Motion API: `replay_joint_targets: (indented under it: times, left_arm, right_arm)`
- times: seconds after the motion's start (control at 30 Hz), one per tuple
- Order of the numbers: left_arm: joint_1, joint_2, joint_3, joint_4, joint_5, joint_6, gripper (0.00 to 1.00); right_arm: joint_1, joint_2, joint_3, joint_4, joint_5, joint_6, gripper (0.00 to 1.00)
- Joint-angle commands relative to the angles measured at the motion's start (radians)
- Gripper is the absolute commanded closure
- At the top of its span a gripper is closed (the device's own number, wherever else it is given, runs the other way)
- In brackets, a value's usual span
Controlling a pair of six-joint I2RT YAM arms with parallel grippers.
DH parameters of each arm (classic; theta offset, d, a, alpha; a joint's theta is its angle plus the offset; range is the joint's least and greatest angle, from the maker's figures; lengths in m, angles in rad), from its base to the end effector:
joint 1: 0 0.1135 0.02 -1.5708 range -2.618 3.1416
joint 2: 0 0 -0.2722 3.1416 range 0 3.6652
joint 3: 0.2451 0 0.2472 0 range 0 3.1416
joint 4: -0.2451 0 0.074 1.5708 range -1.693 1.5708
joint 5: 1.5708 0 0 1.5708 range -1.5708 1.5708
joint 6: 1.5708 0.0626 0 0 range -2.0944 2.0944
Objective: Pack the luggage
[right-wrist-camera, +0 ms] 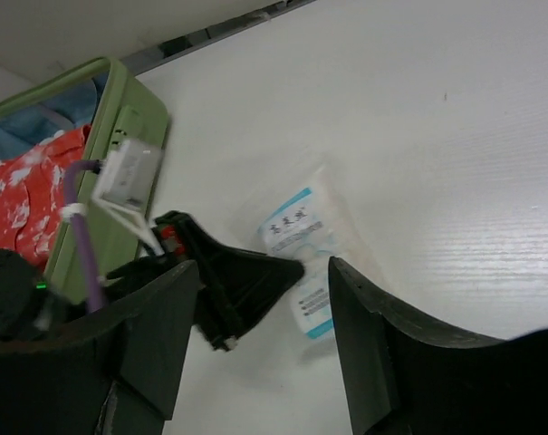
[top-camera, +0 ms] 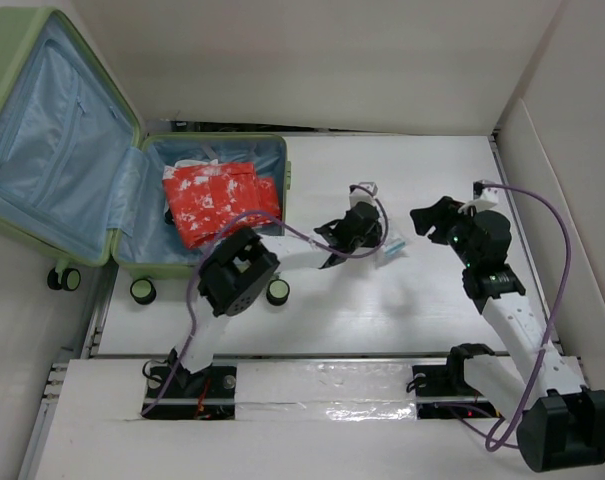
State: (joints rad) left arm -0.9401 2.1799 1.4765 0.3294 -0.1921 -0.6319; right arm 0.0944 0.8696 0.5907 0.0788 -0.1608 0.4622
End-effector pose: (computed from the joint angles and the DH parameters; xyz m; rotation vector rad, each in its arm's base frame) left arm 0.3184 -0.4157 0.1779 0.1800 2.0278 -0.8416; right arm 0.2226 0.0311 0.2861 0.2122 1.7880 0.5427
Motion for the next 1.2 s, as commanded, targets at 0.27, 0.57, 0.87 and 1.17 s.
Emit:
replay_joint_targets:
  times: [0.27,0.57,0.87,1.17]
  left_arm:
    - [0.352,-0.808,-0.467,-0.053,-0.112,-0.041,1.00]
    - [0.731,-1.031,-0.570,-0.312,-0.117,-0.015,0.32]
    - [0.836,-1.291,-0.444,-0.657,-0.360,0.078,0.42]
    - [0.845,-1.413,-0.272,-0.955,-0.863,0.166,0.47]
  right_arm:
    - [0.155,-0.041,-0.060,0.130,0.112,0.000,0.43]
    - [0.277,-0.060,-0.061,0.139,0.156,-0.025,0.41]
    - [0.288,-0.064,-0.069,0.141,0.146,-0.028,0.43]
    - [0.288,-0.049,-0.071,0.161,0.083,-0.048,0.88]
